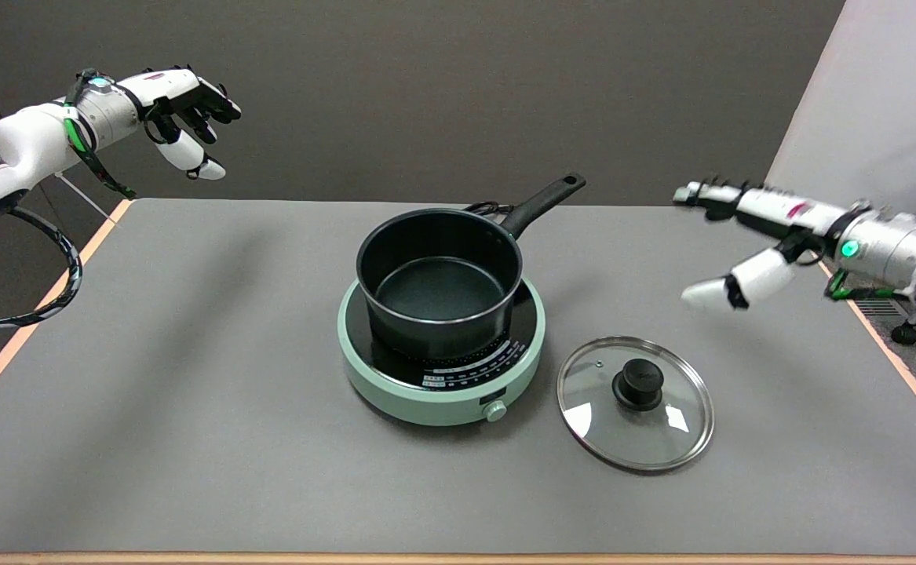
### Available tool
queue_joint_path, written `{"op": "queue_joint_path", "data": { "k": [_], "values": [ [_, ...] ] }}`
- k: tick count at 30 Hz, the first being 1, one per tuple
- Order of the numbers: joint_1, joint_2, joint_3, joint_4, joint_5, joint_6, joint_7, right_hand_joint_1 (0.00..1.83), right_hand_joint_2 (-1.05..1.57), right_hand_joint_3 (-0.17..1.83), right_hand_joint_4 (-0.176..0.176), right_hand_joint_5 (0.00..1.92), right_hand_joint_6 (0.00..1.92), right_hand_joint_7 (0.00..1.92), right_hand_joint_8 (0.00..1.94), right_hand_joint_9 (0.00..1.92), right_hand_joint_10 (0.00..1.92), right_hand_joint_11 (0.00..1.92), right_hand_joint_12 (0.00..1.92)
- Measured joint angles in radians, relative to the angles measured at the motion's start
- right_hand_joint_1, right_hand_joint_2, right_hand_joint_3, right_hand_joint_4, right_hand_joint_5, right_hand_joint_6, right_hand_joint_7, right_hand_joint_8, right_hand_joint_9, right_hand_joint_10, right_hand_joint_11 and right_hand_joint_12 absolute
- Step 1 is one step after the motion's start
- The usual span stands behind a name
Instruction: Place the pot lid onto the table.
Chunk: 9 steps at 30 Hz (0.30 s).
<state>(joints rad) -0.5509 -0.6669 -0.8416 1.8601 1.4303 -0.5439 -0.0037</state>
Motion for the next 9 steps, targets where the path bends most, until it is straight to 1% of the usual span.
{"op": "queue_joint_path", "data": {
  "k": [2,4,9],
  "values": [
    [-0.008,-0.003,0.013,0.001,0.008,0.056,-0.019,0.77,0.31,0.81,-0.014,0.04,0.10,0.00,0.00,0.00,0.00,0.08,0.53],
    [-0.017,-0.007,0.022,0.003,0.014,0.120,-0.037,0.76,0.32,0.83,0.006,0.05,0.13,0.00,0.02,0.00,0.05,0.09,0.55],
    [-0.039,-0.019,0.025,0.003,0.007,0.298,-0.086,0.76,0.33,0.85,0.015,0.05,0.15,0.00,0.06,0.00,0.13,0.10,0.55]
  ]
}}
